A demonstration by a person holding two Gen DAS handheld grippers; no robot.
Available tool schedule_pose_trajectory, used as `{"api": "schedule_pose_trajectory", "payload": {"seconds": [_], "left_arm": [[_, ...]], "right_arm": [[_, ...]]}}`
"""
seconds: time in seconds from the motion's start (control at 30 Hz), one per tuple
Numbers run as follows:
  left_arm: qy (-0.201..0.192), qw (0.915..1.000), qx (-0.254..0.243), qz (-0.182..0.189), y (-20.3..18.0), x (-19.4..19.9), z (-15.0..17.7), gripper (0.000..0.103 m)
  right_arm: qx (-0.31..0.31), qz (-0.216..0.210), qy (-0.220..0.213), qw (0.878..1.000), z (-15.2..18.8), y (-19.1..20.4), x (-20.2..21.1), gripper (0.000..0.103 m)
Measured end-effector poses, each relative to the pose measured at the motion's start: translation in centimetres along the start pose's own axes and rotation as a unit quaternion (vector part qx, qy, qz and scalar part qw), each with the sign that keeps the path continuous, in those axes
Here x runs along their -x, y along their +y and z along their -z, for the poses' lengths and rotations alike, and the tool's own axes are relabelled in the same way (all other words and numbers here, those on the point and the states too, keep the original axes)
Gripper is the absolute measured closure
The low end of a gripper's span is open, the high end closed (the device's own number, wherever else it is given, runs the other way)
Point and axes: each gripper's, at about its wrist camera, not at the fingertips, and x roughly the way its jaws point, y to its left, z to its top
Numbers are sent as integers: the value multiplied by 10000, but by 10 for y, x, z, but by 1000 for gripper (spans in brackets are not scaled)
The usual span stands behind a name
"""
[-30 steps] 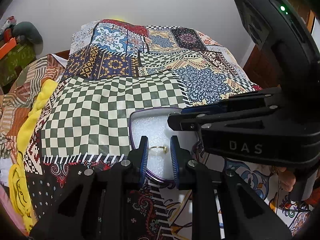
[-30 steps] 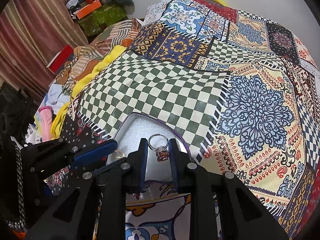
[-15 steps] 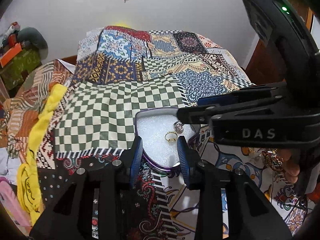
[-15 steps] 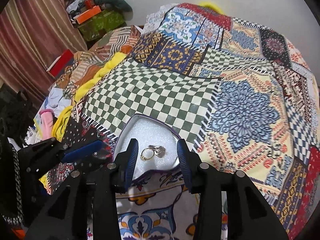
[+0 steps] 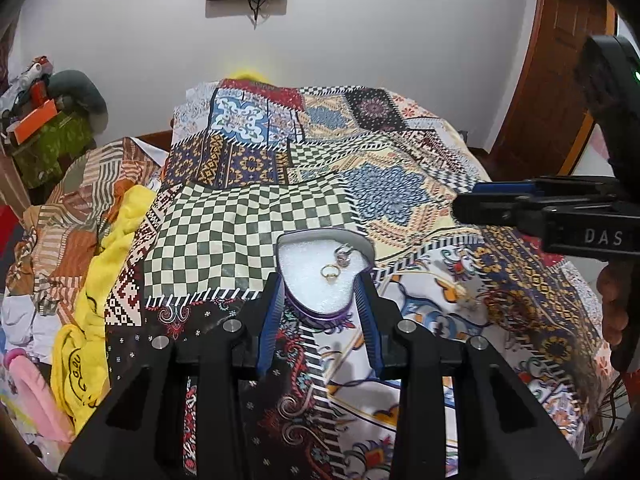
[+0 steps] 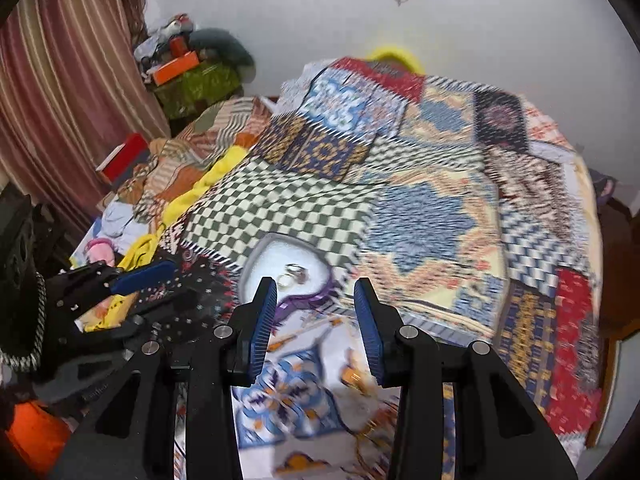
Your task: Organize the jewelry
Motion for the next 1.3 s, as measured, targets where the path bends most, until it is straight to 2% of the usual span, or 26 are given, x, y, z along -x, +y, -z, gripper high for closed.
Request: {"api": "schedule_pose_trajectory", "payload": {"seconds": [0.1,0.23,0.43,0.67,0.87,1.0,1.07,1.2,1.23,1.27,1.3], "left_arm": [[-55,10000,-42,59,-9,9,2,61],[-34,9998,-148,157,-26,13,5,61],[149,9988,-246,391,-55,6,13,61],[573,9953,-367,689,-92,-21,24,61],[829,9927,-370,800,-116,-47,28,62],[958,9907,-311,912,-125,-60,28,77],[1037,9897,-302,940,-128,-66,28,78],[1111,9884,-325,986,-133,-73,28,86],[1108,9883,-327,1000,-133,-73,28,90],[1116,9877,-324,1045,-134,-74,28,98],[1124,9874,-321,1067,-134,-74,29,98]], "right_arm": [[21,208,-148,9997,11,-8,20,66],[87,559,-276,9980,28,-19,39,66],[55,861,-261,9959,56,-38,51,64],[-124,1071,-144,9941,90,-63,54,64],[-313,1091,-52,9935,113,-78,50,64],[-375,1103,2,9932,125,-84,47,64],[-397,1069,20,9935,129,-87,46,64],[-394,1038,39,9938,133,-88,44,64],[-384,1044,41,9938,134,-88,43,64],[-375,1047,46,9938,134,-88,42,64],[-371,1043,56,9938,135,-88,42,64]]}}
